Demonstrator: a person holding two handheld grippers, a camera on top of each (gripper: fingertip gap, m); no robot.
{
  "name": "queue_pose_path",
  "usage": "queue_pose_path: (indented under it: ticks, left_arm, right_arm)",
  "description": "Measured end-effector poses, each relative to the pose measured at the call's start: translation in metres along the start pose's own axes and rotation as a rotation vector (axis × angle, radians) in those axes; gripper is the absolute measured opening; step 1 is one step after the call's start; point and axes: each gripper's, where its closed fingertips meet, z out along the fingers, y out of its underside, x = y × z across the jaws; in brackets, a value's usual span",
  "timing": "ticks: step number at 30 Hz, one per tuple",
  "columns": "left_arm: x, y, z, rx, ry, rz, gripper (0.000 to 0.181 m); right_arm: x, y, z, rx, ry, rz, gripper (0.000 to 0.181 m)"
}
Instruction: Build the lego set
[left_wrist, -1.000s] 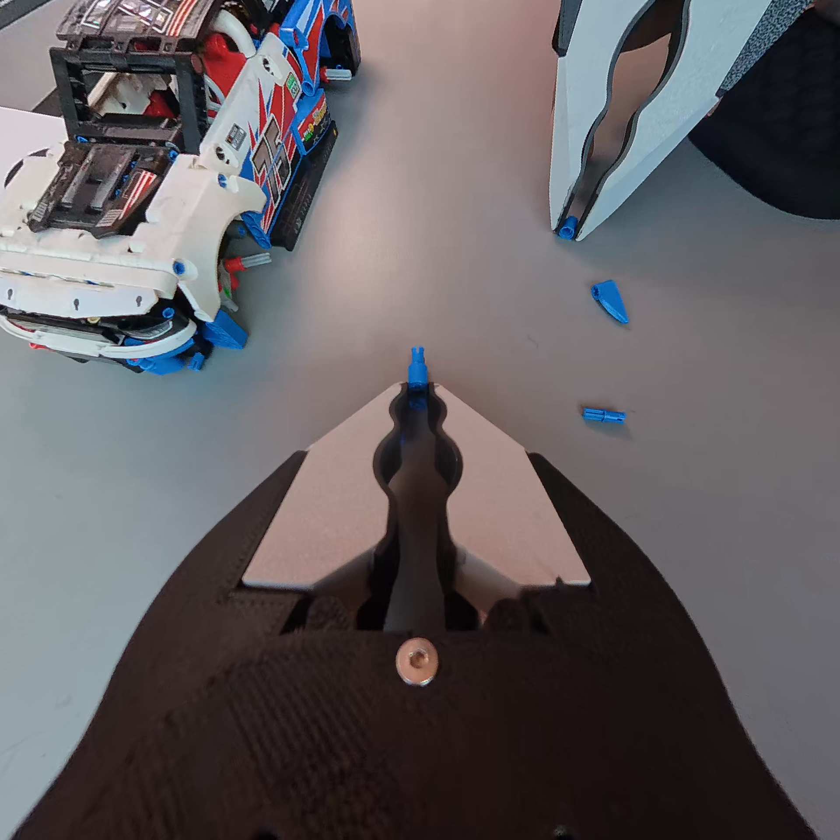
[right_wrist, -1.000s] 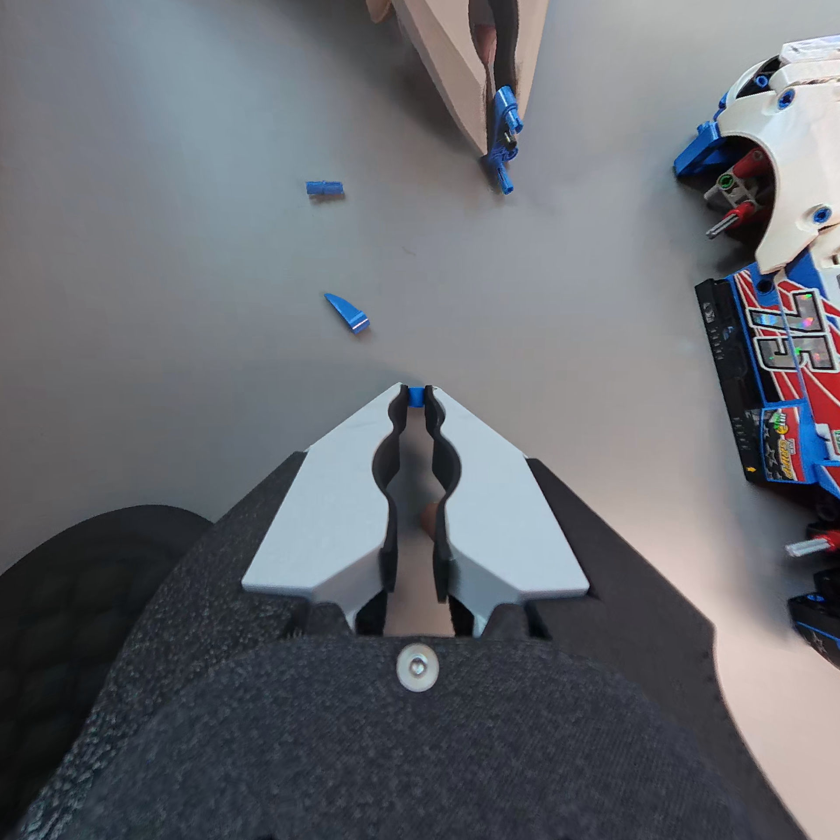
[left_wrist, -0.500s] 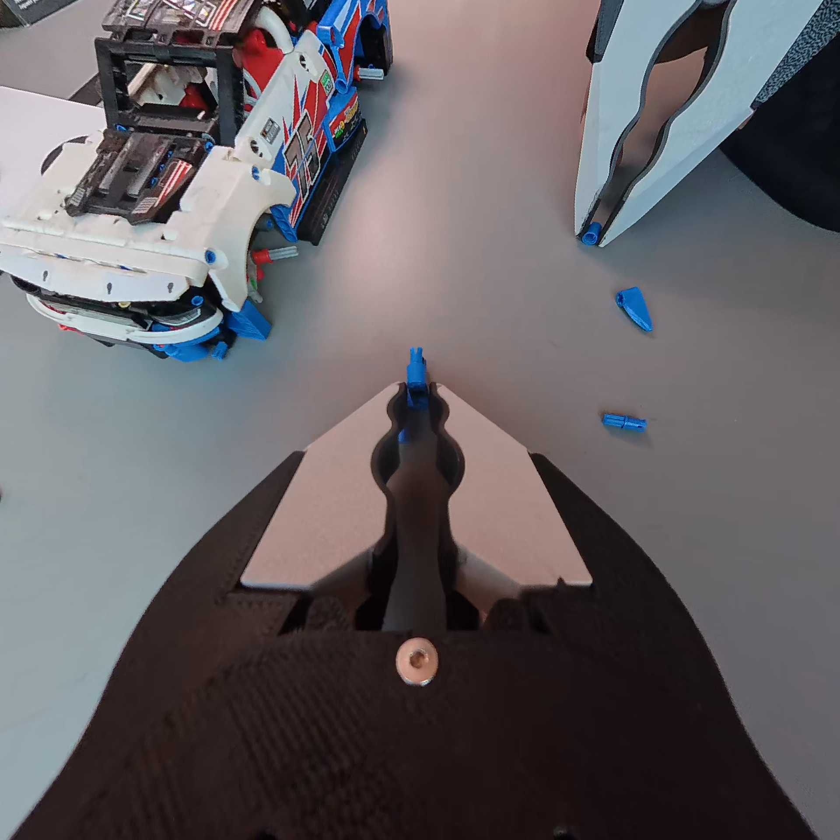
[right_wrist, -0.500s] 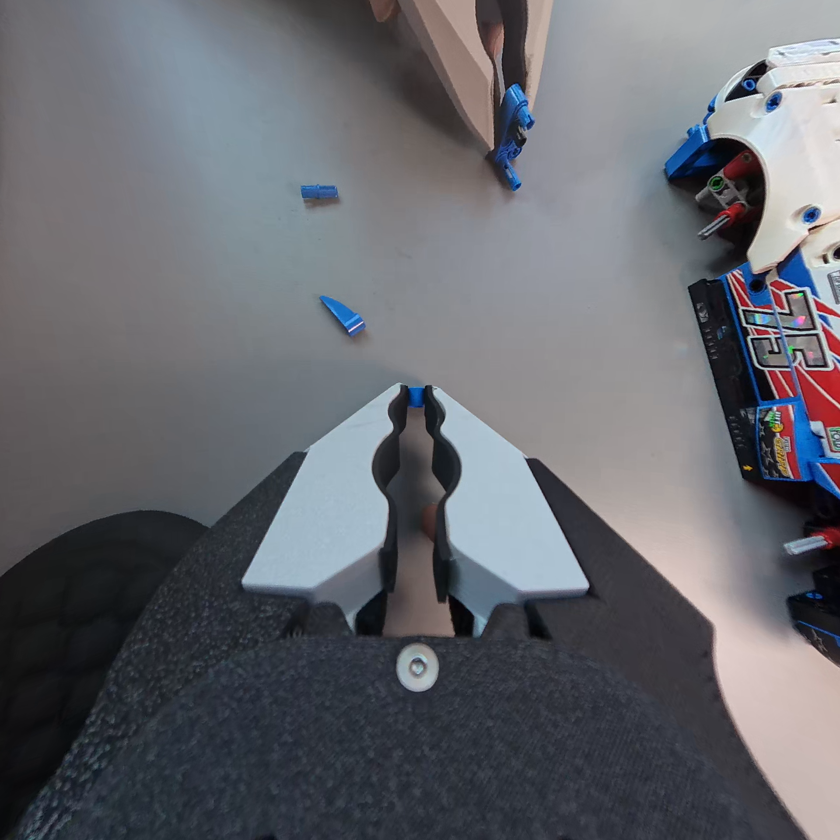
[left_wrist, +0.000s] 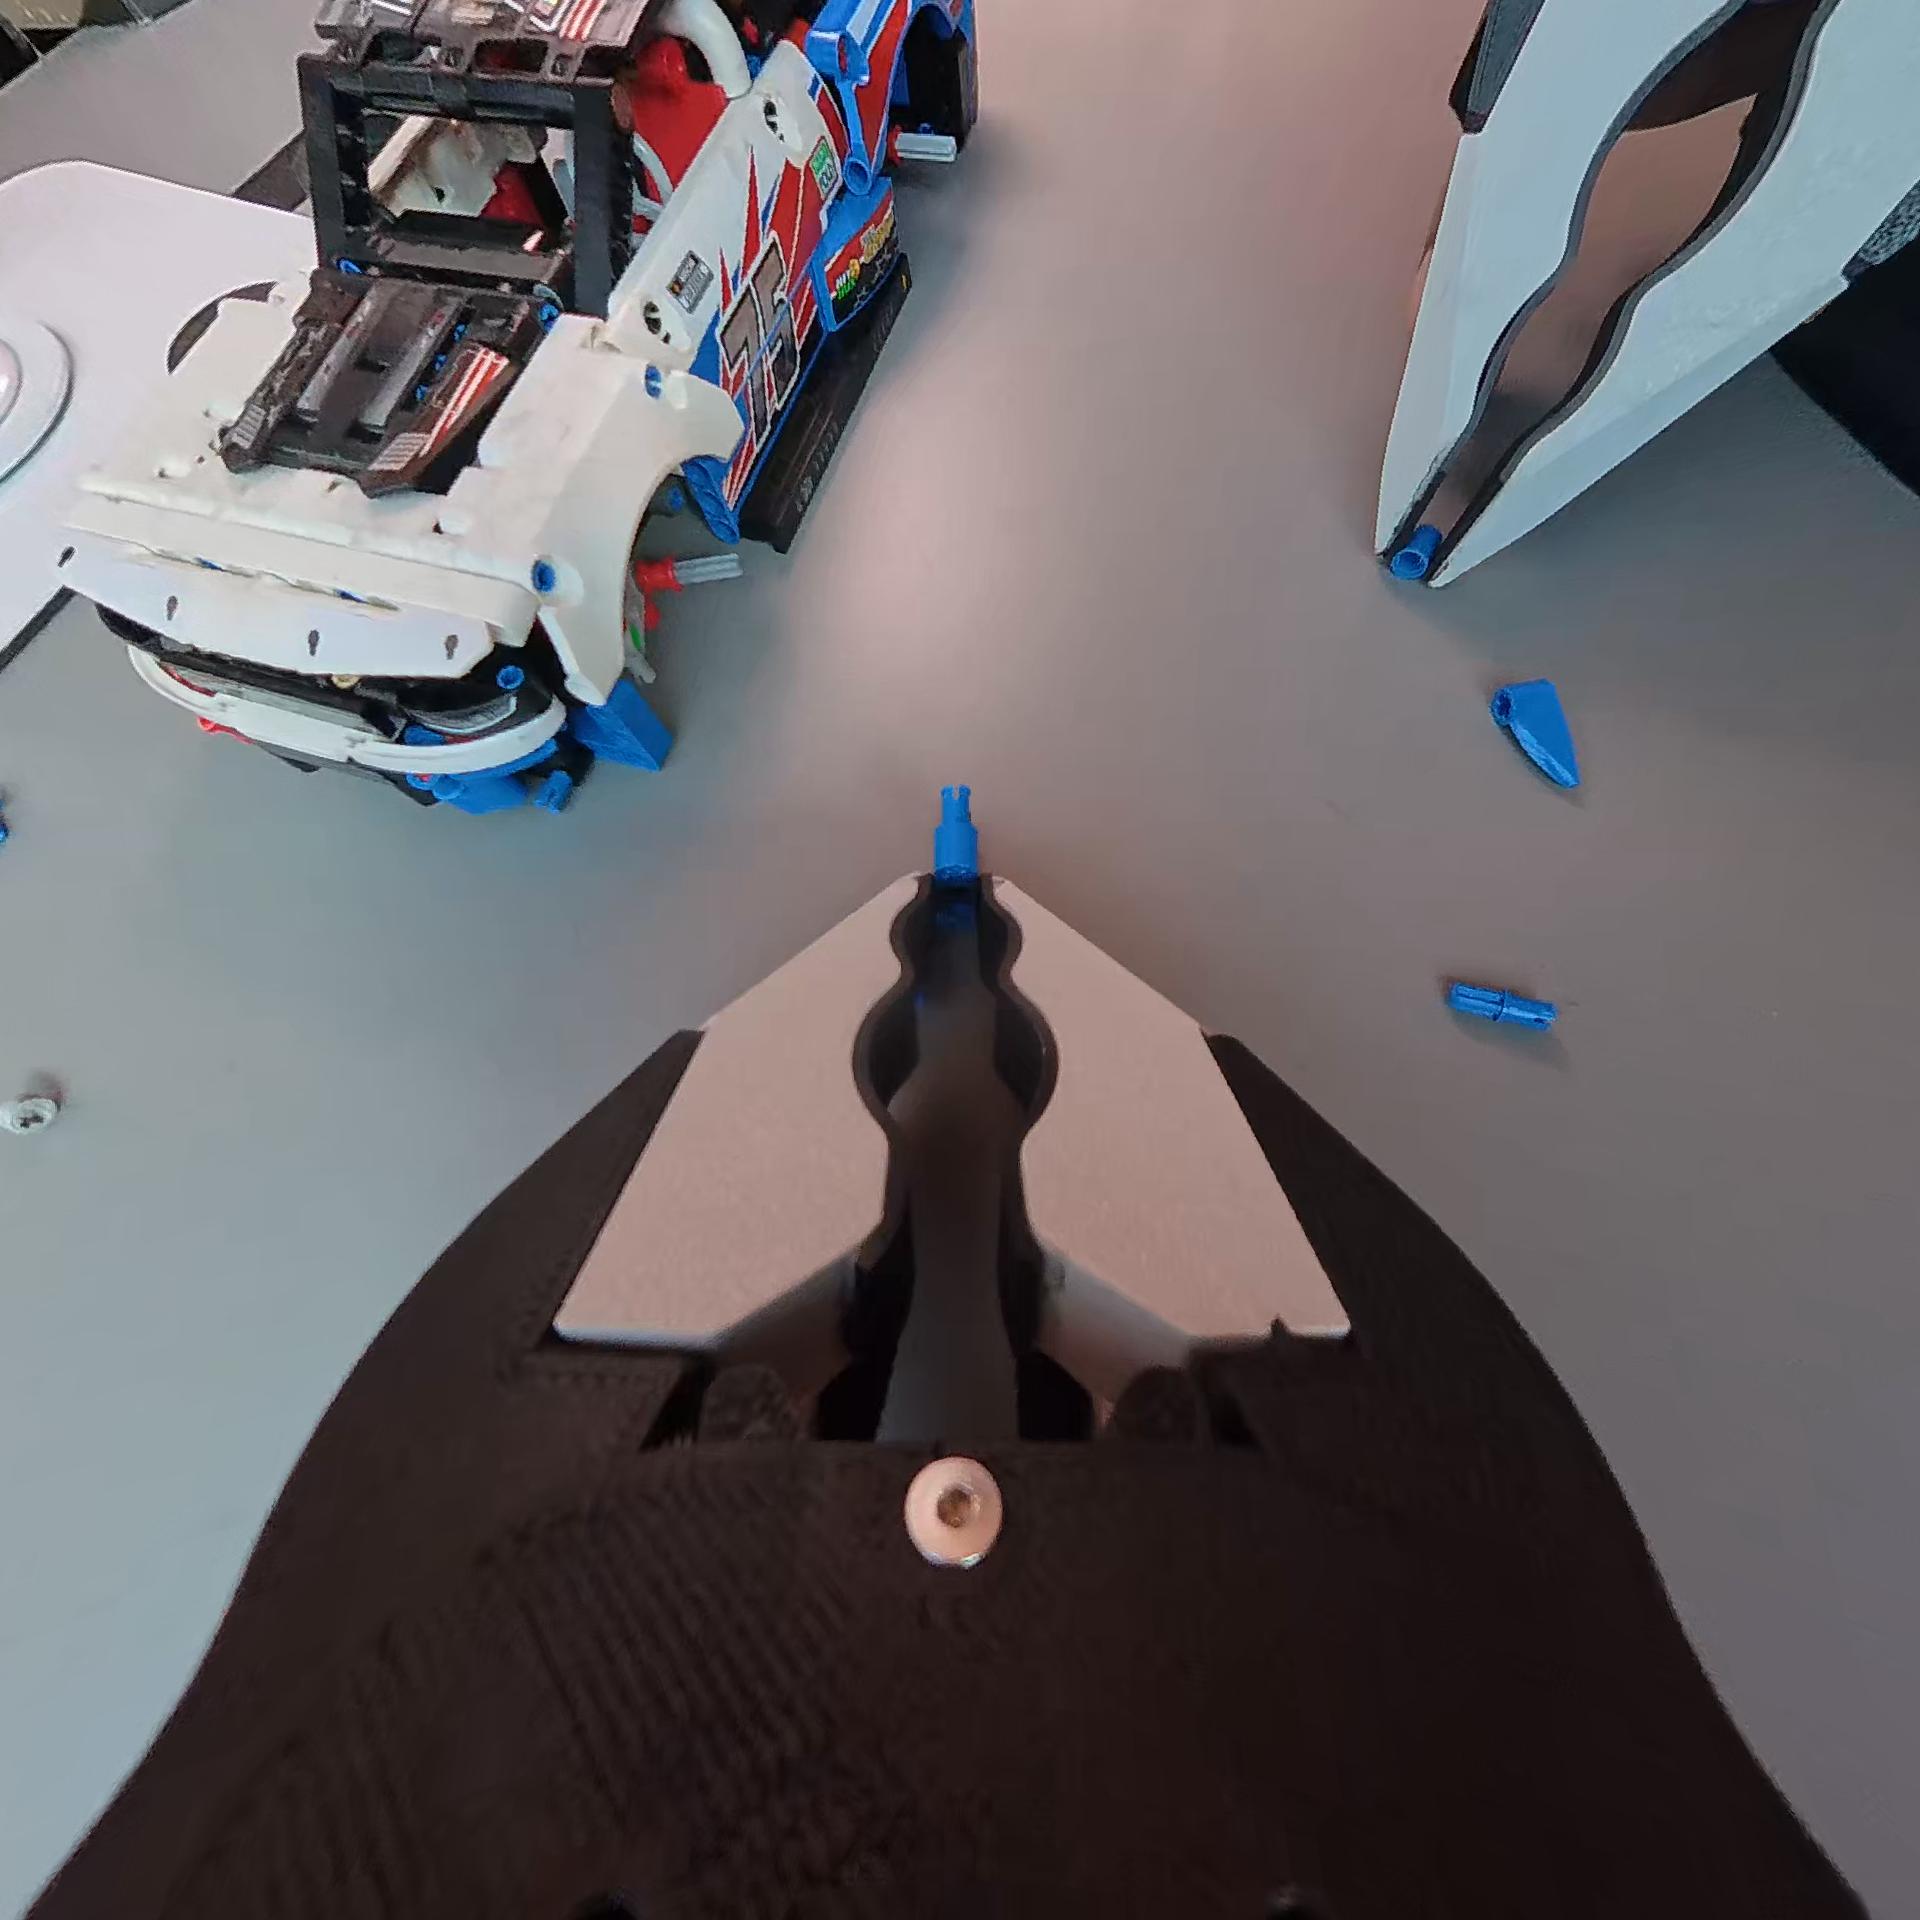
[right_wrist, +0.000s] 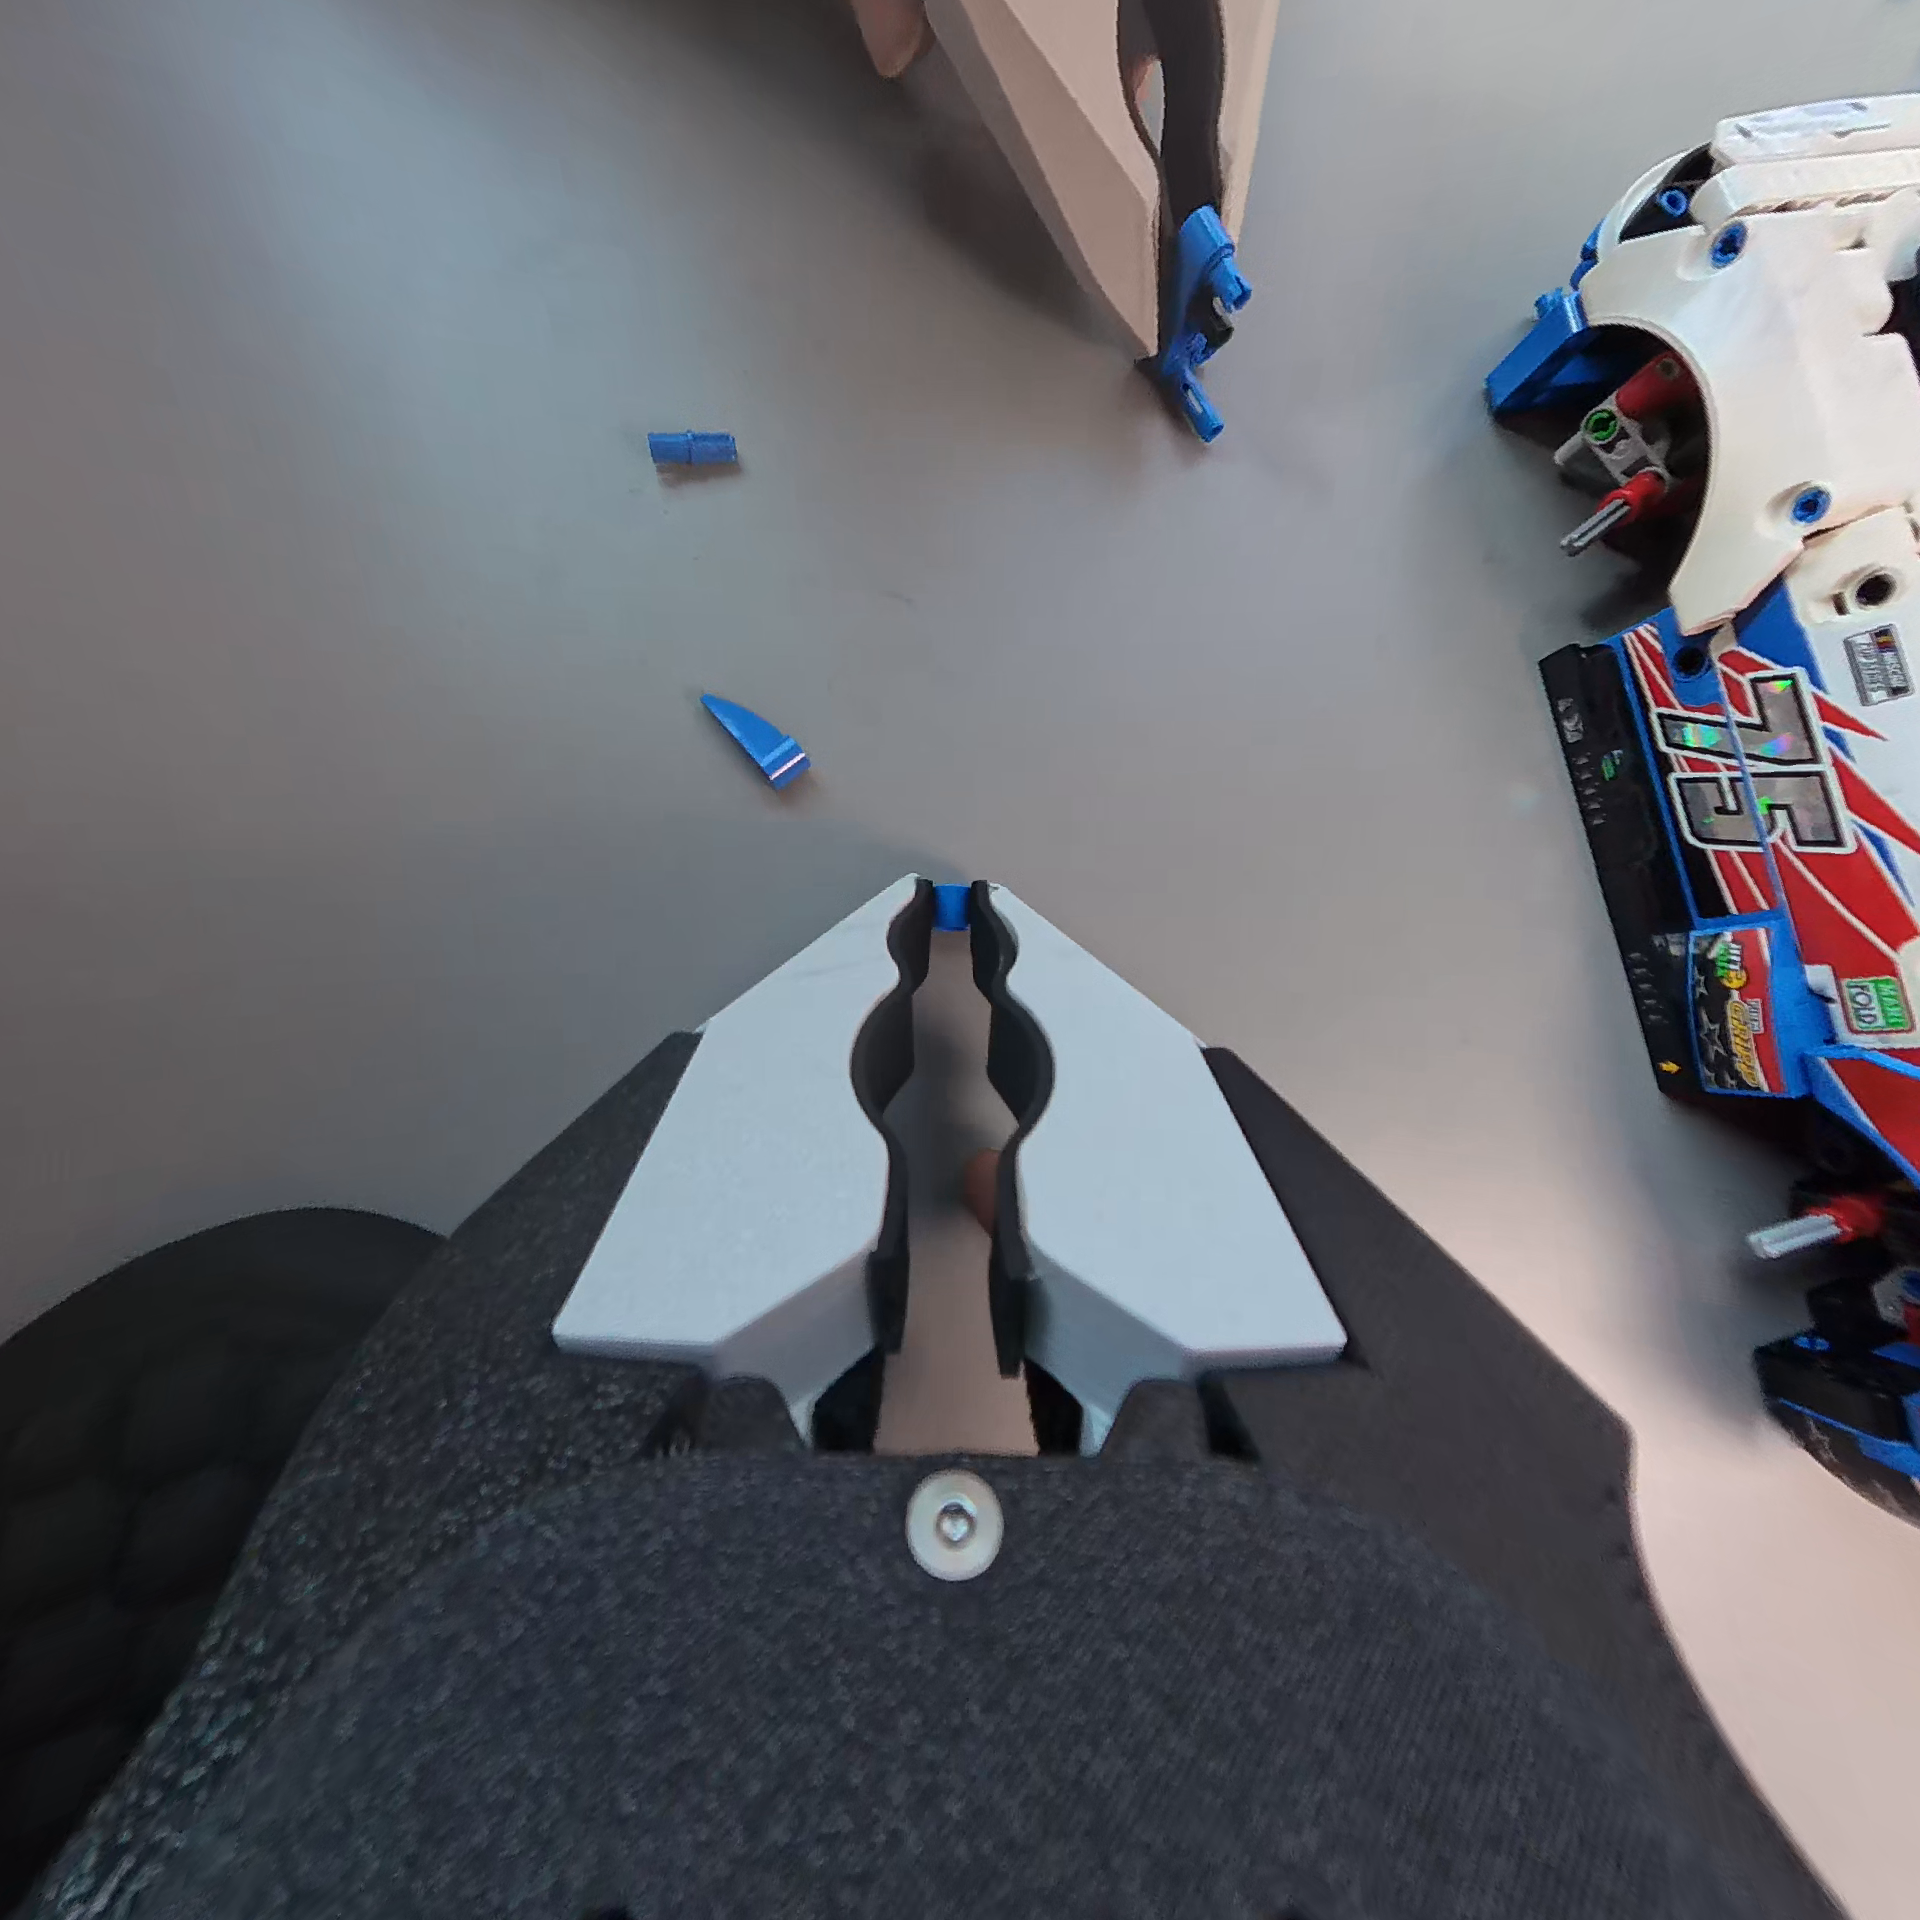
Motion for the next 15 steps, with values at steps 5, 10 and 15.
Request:
queue_pose_path:
  ticks: [5, 10, 15]
  left_arm:
    - [0.002, -0.002, 0.003, 0.001, 0.005, 0.018, 0.005]
    - [0.006, -0.003, 0.003, 0.004, 0.019, 0.045, 0.005]
    - [0.010, -0.003, 0.003, 0.005, 0.035, 0.043, 0.005]
  right_arm:
    - [0.001, -0.001, 0.001, 0.006, 0.003, 0.003, 0.004]
    - [0.001, -0.001, 0.001, 0.005, 0.013, -0.001, 0.004]
    - [0.003, -0.001, 0.001, 0.008, 0.034, -0.011, 0.004]
